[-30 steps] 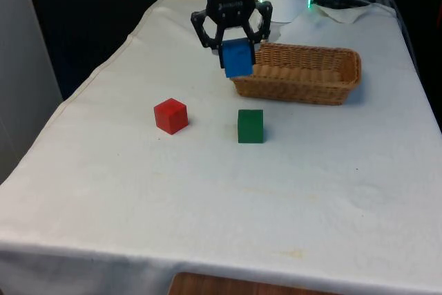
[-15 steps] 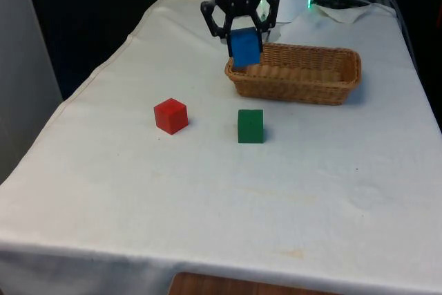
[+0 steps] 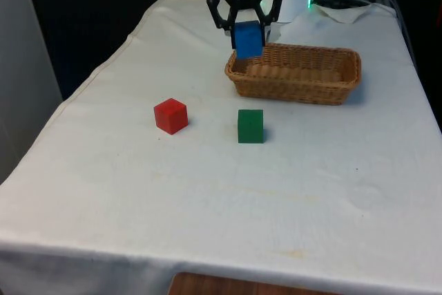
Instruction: Pick up the blue cube and place it into the basket.
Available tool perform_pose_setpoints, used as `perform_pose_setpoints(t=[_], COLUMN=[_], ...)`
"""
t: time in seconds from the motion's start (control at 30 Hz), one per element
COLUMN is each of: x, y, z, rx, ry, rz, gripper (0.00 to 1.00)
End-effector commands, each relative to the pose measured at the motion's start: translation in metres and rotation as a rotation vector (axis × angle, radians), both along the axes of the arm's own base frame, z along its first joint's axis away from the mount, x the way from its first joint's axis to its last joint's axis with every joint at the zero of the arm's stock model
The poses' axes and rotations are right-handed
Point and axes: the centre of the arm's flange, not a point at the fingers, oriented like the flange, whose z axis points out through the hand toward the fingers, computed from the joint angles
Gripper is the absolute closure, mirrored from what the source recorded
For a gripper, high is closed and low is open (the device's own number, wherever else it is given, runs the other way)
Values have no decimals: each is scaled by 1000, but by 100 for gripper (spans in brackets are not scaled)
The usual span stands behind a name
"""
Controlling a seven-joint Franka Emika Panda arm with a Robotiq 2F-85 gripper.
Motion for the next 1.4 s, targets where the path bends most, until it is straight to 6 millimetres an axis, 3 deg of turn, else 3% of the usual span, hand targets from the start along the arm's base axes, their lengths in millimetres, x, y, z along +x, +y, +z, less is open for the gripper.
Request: perform_pose_setpoints(t=[0.0, 0.83, 1.37], x=[-2, -52, -86], y=[1, 23, 51], z=[0, -1, -26], rx=[-3, -57, -57], ry=[-1, -75, -104], rz=[0, 21, 41], gripper=[100, 100, 100])
